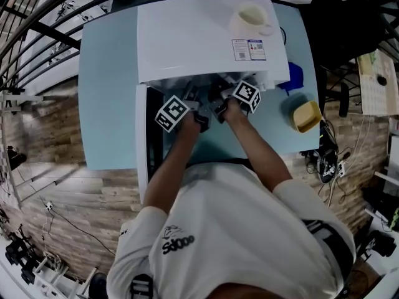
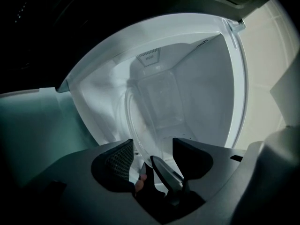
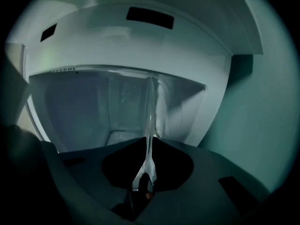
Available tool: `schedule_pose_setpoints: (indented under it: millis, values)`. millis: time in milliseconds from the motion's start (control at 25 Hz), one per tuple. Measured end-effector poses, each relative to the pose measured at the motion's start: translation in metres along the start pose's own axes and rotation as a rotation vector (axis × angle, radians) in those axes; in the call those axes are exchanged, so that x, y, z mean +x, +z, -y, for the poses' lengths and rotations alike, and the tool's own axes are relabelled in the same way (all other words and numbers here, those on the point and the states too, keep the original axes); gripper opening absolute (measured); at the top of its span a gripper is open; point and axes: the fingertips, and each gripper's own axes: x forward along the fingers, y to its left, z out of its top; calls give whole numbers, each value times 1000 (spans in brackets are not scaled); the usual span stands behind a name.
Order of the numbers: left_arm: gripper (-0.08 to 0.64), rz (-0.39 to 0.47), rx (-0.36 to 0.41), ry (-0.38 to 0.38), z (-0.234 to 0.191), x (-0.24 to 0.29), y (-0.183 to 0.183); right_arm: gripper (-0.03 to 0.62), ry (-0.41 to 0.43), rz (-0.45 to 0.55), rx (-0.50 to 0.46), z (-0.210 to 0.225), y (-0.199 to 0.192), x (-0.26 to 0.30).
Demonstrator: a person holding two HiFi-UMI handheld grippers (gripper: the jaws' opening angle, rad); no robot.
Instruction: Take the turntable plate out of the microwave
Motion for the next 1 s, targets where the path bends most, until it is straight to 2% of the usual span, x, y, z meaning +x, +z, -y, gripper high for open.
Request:
schedule_pose_setpoints:
  millis: [240, 600, 720, 1000]
  values:
    - [262, -12, -48, -9, -5, 1, -1, 34, 63, 8, 23, -2, -4, -12]
    - [240, 42, -235, -67, -16, 21, 10, 32, 115, -18, 3, -21, -13, -15]
    - [122, 65, -247, -82, -18, 26, 16, 32, 105, -17, 8, -18, -12, -15]
    - [121, 54, -271, -110, -19, 40, 18, 34, 104, -39, -35, -22, -25, -23]
